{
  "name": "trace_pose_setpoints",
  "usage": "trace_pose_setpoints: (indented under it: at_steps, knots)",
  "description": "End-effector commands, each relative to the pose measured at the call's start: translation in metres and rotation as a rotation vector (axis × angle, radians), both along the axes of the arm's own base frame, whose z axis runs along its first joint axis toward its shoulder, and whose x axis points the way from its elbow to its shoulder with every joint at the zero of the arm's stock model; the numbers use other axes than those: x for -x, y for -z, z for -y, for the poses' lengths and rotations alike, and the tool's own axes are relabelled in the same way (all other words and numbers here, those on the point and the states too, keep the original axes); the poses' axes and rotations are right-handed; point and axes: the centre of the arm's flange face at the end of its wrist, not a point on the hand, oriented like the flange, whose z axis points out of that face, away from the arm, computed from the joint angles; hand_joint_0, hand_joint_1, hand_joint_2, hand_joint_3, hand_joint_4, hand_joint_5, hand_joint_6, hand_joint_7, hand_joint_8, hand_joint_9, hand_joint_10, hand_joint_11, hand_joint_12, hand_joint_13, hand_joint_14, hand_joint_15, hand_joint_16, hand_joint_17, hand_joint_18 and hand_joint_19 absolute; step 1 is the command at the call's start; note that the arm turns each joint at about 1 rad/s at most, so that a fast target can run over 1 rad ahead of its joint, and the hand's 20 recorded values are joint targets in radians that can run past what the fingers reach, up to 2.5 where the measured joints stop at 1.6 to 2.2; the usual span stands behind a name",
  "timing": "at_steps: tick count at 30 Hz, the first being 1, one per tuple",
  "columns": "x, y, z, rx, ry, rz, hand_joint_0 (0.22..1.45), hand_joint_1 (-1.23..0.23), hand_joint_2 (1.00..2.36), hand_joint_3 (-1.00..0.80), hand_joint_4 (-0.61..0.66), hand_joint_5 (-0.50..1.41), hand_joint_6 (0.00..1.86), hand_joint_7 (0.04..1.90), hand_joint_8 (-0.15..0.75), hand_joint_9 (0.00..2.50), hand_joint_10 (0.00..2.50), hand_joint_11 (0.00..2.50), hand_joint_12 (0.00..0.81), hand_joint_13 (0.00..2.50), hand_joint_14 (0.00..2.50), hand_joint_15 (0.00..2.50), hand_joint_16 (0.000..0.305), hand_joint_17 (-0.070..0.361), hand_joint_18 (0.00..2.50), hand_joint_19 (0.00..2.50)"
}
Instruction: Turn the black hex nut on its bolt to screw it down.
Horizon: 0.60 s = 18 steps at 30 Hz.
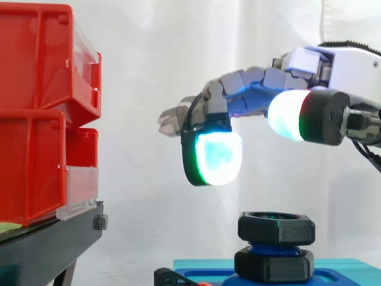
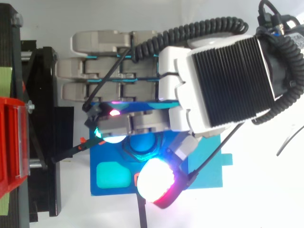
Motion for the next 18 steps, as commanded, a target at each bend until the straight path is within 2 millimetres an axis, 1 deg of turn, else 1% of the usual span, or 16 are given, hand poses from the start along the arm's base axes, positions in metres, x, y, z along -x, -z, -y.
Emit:
trace_pose_setpoints:
  at_steps: [1,7,8,10,11,12,18]
  knots:
    - [-0.005,-0.004,-0.01,0.008,0.013,0.035,0.53,-0.2,1.0,-0.5,0.28,-0.06,0.56,1.33,0.28,0.58,0.0,0.0,0.342,0.41,0.0,0.0,0.054,0.122,0.22,0.0]
    - [-0.007,-0.005,-0.021,0.034,0.022,0.053,0.53,-0.21,1.0,-0.5,0.28,-0.05,0.51,1.38,0.281,0.6,0.0,0.0,0.342,0.41,0.0,0.0,0.054,0.121,0.23,0.0]
    - [-0.009,0.001,-0.023,0.037,0.023,0.048,0.53,-0.21,1.0,-0.5,0.28,-0.05,0.51,1.38,0.283,0.6,0.0,0.0,0.342,0.41,0.0,0.0,0.054,0.121,0.23,0.0]
    - [-0.01,0.002,-0.028,0.038,0.024,0.049,0.53,-0.21,1.0,-0.5,0.28,-0.05,0.52,1.38,0.284,0.6,0.0,0.0,0.343,0.41,0.0,0.0,0.054,0.121,0.23,0.0]
    - [-0.011,0.002,-0.032,0.037,0.023,0.049,0.53,-0.21,1.0,-0.5,0.28,-0.05,0.52,1.39,0.284,0.6,0.0,0.0,0.342,0.41,0.0,0.0,0.054,0.121,0.23,0.0]
    - [-0.012,0.008,-0.036,0.034,0.027,0.042,0.53,-0.21,1.0,-0.5,0.27,-0.05,0.53,1.38,0.284,0.61,0.0,0.0,0.343,0.42,0.0,0.0,0.054,0.122,0.23,0.0]
    - [-0.015,0.01,-0.057,0.027,0.048,0.026,0.53,-0.21,1.0,-0.5,0.27,-0.05,0.54,1.37,0.284,0.62,0.0,0.0,0.343,0.42,0.0,0.0,0.054,0.121,0.24,0.0]
